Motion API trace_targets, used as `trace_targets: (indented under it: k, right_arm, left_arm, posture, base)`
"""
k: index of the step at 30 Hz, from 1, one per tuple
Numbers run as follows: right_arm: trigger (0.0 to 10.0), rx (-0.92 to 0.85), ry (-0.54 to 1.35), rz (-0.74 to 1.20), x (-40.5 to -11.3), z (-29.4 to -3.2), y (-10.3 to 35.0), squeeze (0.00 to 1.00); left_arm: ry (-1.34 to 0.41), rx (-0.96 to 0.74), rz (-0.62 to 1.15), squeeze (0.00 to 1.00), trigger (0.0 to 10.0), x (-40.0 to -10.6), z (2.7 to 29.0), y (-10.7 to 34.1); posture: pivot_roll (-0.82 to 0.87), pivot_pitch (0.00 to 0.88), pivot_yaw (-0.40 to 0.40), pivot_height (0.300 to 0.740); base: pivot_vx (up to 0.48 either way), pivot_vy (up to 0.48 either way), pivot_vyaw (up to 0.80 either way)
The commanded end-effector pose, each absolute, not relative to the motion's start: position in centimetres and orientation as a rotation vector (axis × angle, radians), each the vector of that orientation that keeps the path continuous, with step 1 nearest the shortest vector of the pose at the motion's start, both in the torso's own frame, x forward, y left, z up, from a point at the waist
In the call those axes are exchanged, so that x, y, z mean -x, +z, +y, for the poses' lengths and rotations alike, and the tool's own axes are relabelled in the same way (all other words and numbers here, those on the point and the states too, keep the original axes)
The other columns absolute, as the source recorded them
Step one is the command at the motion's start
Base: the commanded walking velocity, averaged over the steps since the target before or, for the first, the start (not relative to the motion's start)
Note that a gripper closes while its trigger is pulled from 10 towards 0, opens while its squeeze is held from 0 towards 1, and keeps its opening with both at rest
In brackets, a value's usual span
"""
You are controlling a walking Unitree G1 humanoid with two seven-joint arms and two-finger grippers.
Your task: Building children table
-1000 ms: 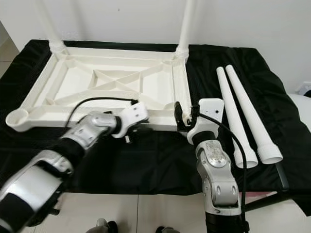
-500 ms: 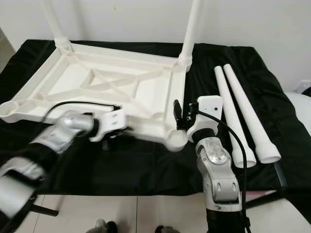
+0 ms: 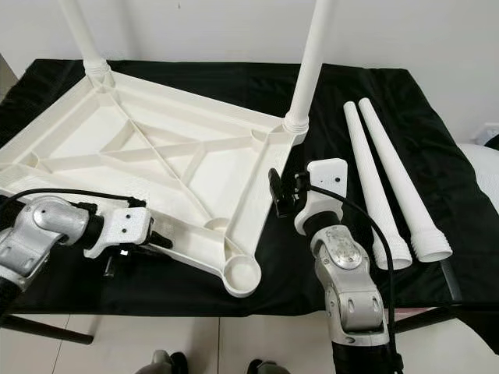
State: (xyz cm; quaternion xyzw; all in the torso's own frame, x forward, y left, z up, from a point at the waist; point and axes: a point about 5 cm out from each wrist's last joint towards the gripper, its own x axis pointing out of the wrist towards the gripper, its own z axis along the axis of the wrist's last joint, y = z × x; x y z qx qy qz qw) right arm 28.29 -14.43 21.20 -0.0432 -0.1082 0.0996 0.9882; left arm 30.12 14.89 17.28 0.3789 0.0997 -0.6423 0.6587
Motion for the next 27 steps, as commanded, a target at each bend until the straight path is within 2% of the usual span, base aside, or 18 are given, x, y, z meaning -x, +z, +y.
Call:
trace_targets:
  k: [1, 7, 13, 14, 15, 16, 21, 22, 25, 27]
  right_arm:
    - [10.0, 0.081, 0.242, -0.206, -28.4, -13.7, 21.0, 0.0]
    - [10.0, 0.083, 0.27, -0.204, -28.2, -13.2, 21.0, 0.0]
    - [10.0, 0.084, 0.274, -0.199, -27.8, -13.2, 20.8, 0.0]
    - [10.0, 0.084, 0.274, -0.2, -27.8, -13.2, 20.8, 0.0]
    - [10.0, 0.084, 0.274, -0.2, -27.8, -13.2, 20.8, 0.0]
    - [10.0, 0.086, 0.275, -0.199, -27.8, -13.2, 20.8, 0.0]
    - [10.0, 0.118, 0.308, -0.191, -27.5, -13.4, 20.7, 0.0]
    - [10.0, 0.132, 0.315, -0.188, -27.3, -13.6, 20.6, 0.0]
    - [10.0, 0.146, 0.299, -0.18, -27.1, -14.2, 20.5, 0.0]
    - [10.0, 0.166, 0.187, -0.139, -26.6, -16.4, 19.6, 0.0]
  left_arm:
    - [-1.208, -0.773, 0.105, 0.0, 10.0, -31.4, 13.7, 17.2]
    - [-1.096, -0.74, 0.114, 0.0, 10.0, -31.9, 12.7, 16.7]
    - [-1.01, -0.822, 0.157, 0.0, 10.0, -32.5, 13.7, 16.3]
    - [-1.023, -0.834, 0.159, 0.34, 10.0, -32.4, 13.9, 16.3]
    - [-1.023, -0.834, 0.159, 0.34, 10.0, -32.4, 13.9, 16.3]
    - [-1.051, -0.846, 0.161, 1.0, 10.0, -32.1, 14.2, 16.4]
    - [-1.135, -0.87, 0.131, 1.0, 10.0, -31.0, 14.6, 17.2]
    - [-1.154, -0.87, 0.11, 0.0, 10.0, -30.7, 14.6, 17.6]
    - [-1.155, -0.854, 0.067, 0.0, 10.0, -30.4, 14.4, 18.3]
    - [-1.173, -0.797, -0.043, 0.0, 10.0, -29.7, 13.9, 20.2]
  posture:
    - [0.02, 0.165, -0.035, 0.74]
    - [0.01, 0.165, -0.034, 0.74]
    - [0.0, 0.164, -0.023, 0.74]
    - [0.0, 0.164, -0.022, 0.74]
    - [0.0, 0.164, -0.022, 0.74]
    - [0.0, 0.163, -0.019, 0.74]
    - [0.0, 0.162, -0.017, 0.74]
    - [0.0, 0.162, -0.017, 0.74]
    - [0.0, 0.163, -0.025, 0.74]
    - [0.0, 0.165, -0.031, 0.74]
  base:
    - [0.0, 0.0, 0.0]
    - [0.0, 0.0, 0.0]
    - [0.0, 0.0, 0.0]
    - [0.0, 0.0, 0.0]
    - [0.0, 0.0, 0.0]
    - [0.0, 0.0, 0.0]
    - [0.0, 0.0, 0.0]
    - [0.0, 0.0, 0.0]
    - [0.0, 0.0, 0.0]
    - [0.0, 0.0, 0.0]
